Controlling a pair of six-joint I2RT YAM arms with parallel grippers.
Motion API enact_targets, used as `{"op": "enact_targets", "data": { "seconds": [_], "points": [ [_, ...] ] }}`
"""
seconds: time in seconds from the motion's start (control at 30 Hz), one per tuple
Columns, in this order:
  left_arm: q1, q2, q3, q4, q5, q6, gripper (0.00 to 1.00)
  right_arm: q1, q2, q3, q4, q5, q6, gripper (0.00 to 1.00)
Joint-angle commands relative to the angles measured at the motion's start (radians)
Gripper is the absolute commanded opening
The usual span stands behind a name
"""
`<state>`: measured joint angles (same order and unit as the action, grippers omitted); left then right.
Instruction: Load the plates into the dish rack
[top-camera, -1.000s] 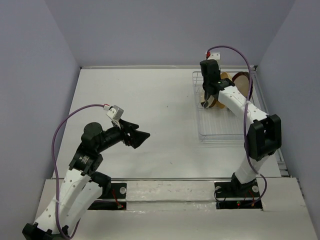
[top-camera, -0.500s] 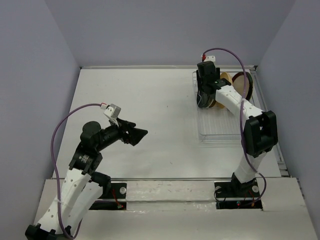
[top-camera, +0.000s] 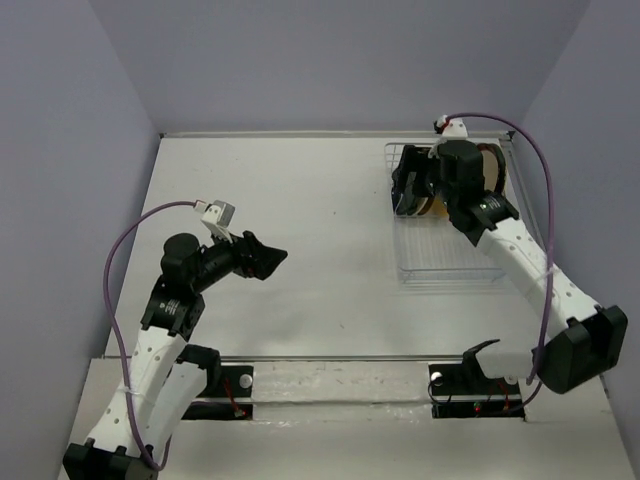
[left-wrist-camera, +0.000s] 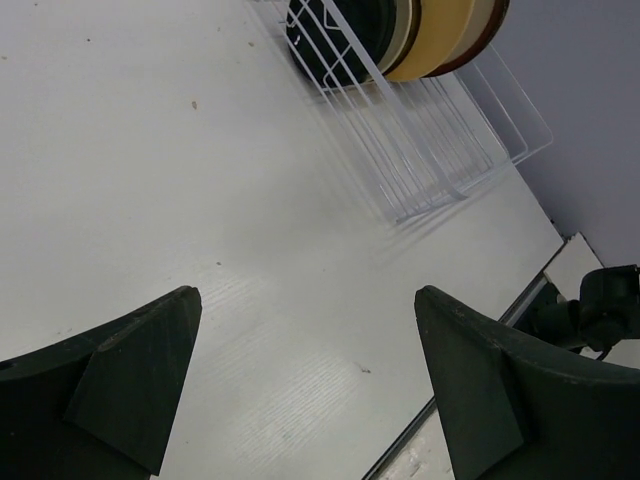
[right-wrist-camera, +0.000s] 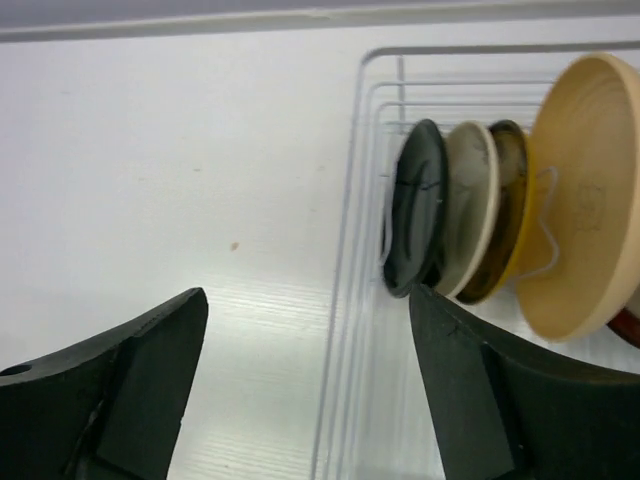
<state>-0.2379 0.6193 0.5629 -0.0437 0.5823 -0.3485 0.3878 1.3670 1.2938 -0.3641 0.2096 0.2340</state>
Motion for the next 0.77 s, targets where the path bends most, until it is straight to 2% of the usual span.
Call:
{"op": "enact_targets", "data": {
  "seconds": [0.0,0.17,0.33,0.5,0.63,0.73],
  "points": [
    [0.043,-0.022,0.002,0.03,0.033,0.016,0.99,0.042,-0.156,-0.145,0.177,-0.324,0.128,0.99],
    [0.061,-0.033,0.005,0.039,0.01,0.013,0.99,0.042,-0.411,-0.277,0.223,-0.447,0.162,1.0],
    [0.061,-0.047,0.032,0.151,0.013,-0.021,0.99,0.042,-0.615,-0.317,0.198,-0.498,0.157,1.0],
    [0.061,-0.087,0.074,0.255,0.027,-0.072,0.99,0.042,-0.833,-0.381,0.189,-0.438,0.154,1.0],
    [0.061,-0.122,0.055,0.271,0.039,-0.101,0.99,0.042,-0.884,-0.43,0.151,-0.389,0.18,1.0],
    [0.061,-0.144,0.005,0.262,0.05,-0.129,0.99,0.042,-0.878,-0.45,0.137,-0.438,0.205,1.0]
  ]
}}
